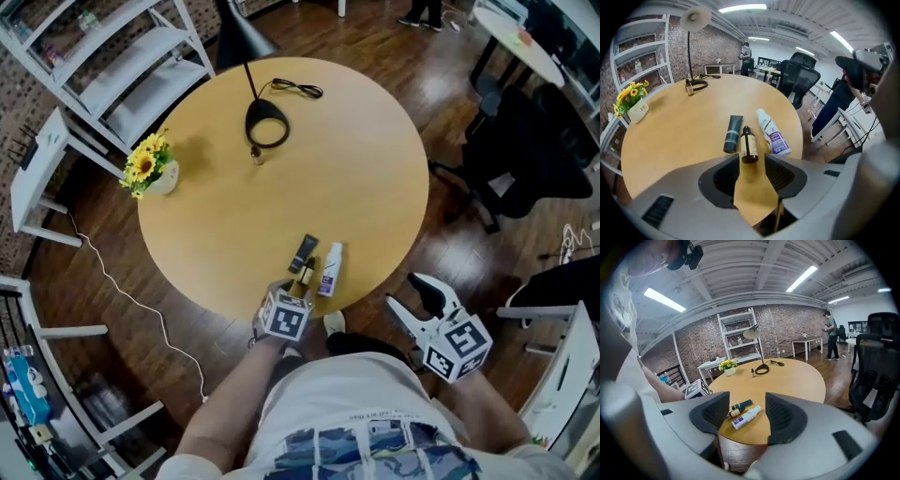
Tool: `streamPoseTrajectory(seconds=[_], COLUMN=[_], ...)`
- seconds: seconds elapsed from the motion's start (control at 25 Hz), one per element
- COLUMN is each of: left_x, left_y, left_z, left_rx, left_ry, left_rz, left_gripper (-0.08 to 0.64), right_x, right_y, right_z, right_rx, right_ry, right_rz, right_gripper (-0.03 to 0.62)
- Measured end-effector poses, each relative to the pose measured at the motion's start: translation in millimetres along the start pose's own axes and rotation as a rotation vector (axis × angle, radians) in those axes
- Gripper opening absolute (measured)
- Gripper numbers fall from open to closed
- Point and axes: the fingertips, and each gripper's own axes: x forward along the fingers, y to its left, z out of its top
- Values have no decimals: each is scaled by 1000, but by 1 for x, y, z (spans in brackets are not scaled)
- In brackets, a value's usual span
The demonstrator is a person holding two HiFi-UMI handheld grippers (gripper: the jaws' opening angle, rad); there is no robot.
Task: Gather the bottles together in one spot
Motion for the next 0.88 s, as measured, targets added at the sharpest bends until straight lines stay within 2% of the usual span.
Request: streamPoseTrajectory(seconds=[0.2,0.32,0.52,0.72,0.88], left_x=[22,31,24,-15,-80], left_y=[1,6,3,7,-5], left_z=[3,1,2,11,42], left_rx=[-10,-2,13,-5,-6], left_ry=[42,62,47,-86,-327], left_rz=[27,57,47,30,-31], left_gripper=[178,139,133,133,133], right_x=[3,6,12,30,47], right_y=[-28,-33,-33,-12,23], right_z=[-8,-11,-8,2,21], right_rx=[23,31,50,16,49], right_ry=[25,31,38,14,-11], right_rz=[10,18,43,107,211], right_gripper=[258,258,258,258,220])
